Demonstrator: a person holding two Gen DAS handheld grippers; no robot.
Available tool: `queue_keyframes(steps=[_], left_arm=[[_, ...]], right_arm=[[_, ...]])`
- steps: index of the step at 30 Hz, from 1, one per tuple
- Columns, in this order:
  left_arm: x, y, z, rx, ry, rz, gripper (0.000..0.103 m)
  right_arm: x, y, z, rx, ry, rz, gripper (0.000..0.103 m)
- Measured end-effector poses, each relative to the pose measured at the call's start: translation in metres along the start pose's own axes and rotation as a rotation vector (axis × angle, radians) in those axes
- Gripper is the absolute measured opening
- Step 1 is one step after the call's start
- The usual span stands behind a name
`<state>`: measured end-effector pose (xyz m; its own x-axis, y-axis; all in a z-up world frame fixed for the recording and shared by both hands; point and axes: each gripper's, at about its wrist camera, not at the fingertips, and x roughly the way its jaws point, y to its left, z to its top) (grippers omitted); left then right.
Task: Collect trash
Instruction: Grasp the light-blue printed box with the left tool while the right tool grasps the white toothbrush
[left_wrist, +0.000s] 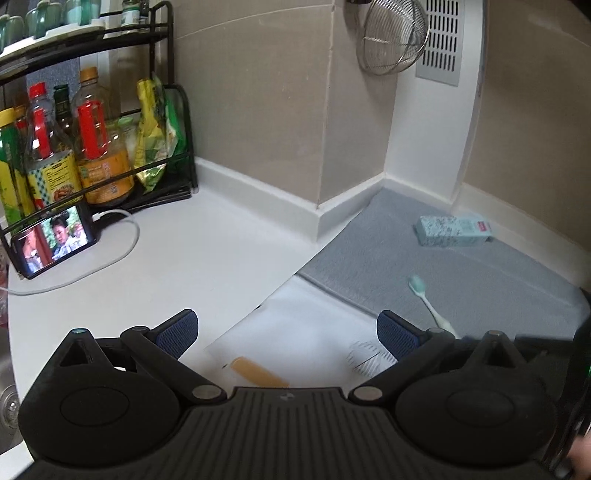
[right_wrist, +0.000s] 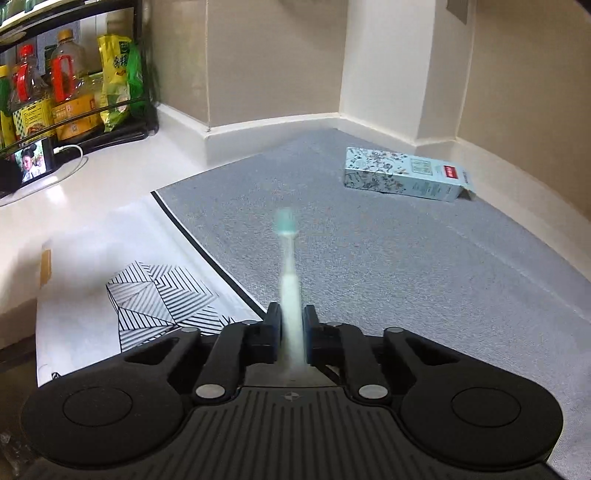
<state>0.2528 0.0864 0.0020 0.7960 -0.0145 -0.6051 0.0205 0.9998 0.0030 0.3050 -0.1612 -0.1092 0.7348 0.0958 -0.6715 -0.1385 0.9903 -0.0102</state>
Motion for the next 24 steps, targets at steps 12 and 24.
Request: queue_keyframes(steps=[12, 24], left_arm=[[0.087, -0.137, 0.043, 0.449, -0.146, -0.233, 0.103], [0.223, -0.225, 0.078, 0.741, -0.095, -0.281, 0.103]], right_arm=[[-0.019, -0.067, -0.028, 0.241, -0.07, -0.166, 0.014], [-0.018, -0.065, -0.028, 0.262, -0.076, -0.164, 0.014]])
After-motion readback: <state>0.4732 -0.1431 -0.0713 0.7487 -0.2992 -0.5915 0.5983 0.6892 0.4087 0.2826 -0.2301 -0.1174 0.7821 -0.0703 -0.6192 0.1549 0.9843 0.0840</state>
